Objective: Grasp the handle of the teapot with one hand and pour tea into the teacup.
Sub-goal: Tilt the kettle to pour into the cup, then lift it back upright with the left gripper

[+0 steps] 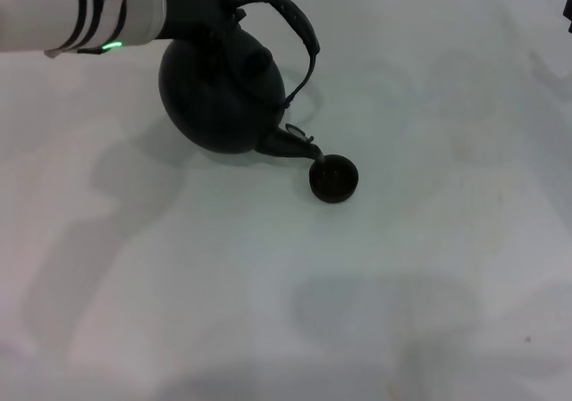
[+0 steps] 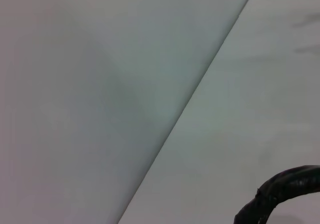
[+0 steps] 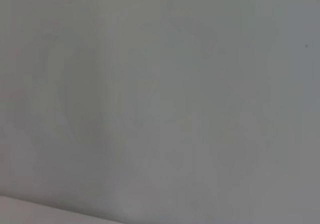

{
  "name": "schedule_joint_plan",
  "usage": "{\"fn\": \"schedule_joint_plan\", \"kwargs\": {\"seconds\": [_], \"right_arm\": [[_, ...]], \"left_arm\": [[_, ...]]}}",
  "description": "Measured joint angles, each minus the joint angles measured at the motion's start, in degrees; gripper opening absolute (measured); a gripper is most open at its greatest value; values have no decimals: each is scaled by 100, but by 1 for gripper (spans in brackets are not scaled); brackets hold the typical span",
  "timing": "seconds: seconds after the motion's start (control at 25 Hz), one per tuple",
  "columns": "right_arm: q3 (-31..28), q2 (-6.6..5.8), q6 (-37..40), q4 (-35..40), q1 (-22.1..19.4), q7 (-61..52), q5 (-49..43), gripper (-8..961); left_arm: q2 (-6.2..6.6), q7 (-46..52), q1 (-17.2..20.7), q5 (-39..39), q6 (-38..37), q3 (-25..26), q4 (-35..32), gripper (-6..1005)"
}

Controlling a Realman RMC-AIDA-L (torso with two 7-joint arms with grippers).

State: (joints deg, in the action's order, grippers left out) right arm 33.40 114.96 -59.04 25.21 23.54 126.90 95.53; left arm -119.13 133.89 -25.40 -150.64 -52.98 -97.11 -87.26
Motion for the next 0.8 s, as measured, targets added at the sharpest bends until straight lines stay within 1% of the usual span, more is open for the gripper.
{"fn": "schedule_joint_plan", "kwargs": {"seconds": [0.2, 0.4, 0.72, 0.8], "right_arm": [[0, 0, 9, -5, 1, 1, 45, 860], [0, 0, 7, -8, -2, 5, 61, 860], [0, -7, 17, -79, -8, 67, 69, 860], [0, -8, 17, -101, -8, 88, 75, 860]], "left_arm": [[4, 58, -105, -181, -27, -146, 6, 131], [-3, 60, -220, -307, -89, -182, 16, 130], [14, 111, -531, -577, -228, -371, 81, 129], [17, 118, -559, -604, -228, -387, 91, 129]]}}
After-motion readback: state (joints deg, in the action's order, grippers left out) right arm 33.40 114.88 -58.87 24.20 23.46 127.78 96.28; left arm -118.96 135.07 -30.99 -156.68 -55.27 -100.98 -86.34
